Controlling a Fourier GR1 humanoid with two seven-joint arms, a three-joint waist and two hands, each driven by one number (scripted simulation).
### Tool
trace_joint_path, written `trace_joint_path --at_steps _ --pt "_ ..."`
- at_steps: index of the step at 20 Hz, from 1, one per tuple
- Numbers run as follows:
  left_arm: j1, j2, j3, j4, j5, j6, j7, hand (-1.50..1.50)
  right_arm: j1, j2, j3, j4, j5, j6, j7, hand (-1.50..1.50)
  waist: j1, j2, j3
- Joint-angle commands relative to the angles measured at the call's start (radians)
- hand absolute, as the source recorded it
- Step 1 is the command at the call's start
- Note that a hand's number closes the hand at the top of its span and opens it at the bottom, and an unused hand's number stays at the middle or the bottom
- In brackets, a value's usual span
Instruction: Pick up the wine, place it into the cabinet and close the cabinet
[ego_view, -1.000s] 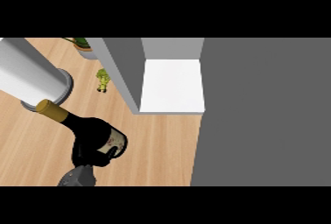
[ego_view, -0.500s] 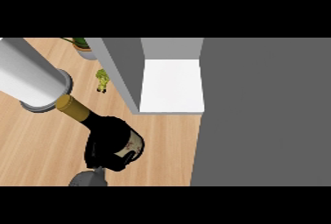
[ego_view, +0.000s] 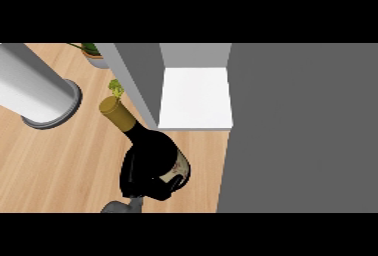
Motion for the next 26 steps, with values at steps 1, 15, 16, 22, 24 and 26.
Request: trace_joint_path --at_steps 1,15,16,22,24,26 --pt "-0.015 0.0 -0.083 -0.038 0.07 0.121 0.011 1.5 0.07 0.017 0.038 -0.077 -0.048 0.015 0.013 -1.5 -0.001 0.0 0.0" --pt "-0.194 0.0 -0.156 0.261 0.277 0.146 -0.203 1.5 0.132 0.025 0.019 -0.045 -0.056 0.06 -0.063 -1.5 -0.005 0.001 0.0" --pt "-0.248 0.0 -0.197 0.315 0.33 0.159 -0.244 1.5 -0.005 -0.008 -0.046 -0.013 -0.099 0.018 0.011 -1.5 -0.007 0.002 0.0" --pt "-0.38 0.0 -0.222 0.375 0.401 0.197 -0.246 1.5 0.022 0.028 0.052 -0.022 -0.009 0.006 0.002 -1.5 -0.009 0.002 -0.001" --pt "-0.434 0.0 -0.153 0.45 0.382 0.132 -0.211 1.5 0.032 0.009 -0.009 -0.009 -0.055 0.016 -0.006 -1.5 -0.008 0.003 0.0" --pt "-0.442 0.0 -0.176 0.447 0.428 0.166 -0.25 1.5 0.048 0.022 0.017 -0.022 -0.04 0.02 -0.027 -1.5 -0.009 0.003 0.0"
